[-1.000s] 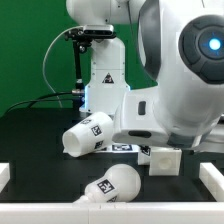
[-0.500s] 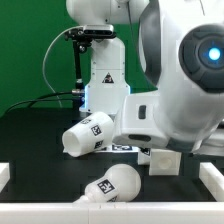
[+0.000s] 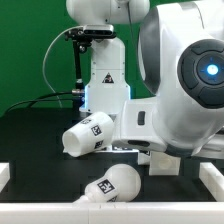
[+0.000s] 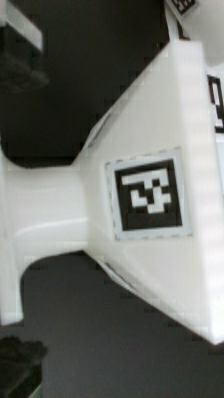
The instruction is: Assemble lamp
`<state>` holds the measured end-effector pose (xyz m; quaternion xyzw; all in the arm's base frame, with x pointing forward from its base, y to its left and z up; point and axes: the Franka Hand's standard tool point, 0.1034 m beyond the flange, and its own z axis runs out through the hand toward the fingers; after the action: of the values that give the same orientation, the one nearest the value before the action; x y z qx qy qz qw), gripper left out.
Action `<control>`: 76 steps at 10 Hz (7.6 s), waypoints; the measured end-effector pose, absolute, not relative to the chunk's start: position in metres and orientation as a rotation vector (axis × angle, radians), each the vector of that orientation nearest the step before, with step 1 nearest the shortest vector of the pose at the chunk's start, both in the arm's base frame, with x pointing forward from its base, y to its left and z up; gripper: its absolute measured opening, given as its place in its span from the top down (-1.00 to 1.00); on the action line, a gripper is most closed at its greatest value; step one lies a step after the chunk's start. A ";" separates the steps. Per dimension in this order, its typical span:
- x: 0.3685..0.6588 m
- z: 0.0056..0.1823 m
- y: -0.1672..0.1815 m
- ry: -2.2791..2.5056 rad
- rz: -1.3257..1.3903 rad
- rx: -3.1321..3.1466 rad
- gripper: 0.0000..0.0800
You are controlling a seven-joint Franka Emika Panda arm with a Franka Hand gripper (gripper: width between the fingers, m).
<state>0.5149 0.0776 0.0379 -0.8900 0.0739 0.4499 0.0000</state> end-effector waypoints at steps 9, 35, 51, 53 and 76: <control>0.500 0.014 0.084 0.225 1.469 -2.761 -0.75; 0.570 0.101 0.010 0.380 0.758 -2.536 -0.15; 0.638 0.114 0.087 0.068 -0.490 -2.989 -0.15; 0.638 0.109 0.098 0.138 -0.802 -2.895 -0.15; 0.634 0.053 0.098 0.081 -0.873 -2.899 -0.15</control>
Offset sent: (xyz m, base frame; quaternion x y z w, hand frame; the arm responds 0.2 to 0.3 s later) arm -0.0084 0.0116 -0.0124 0.0078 -0.0169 0.0244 0.9995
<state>0.6344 0.0984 0.0531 -0.9557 0.0268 -0.2877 0.0565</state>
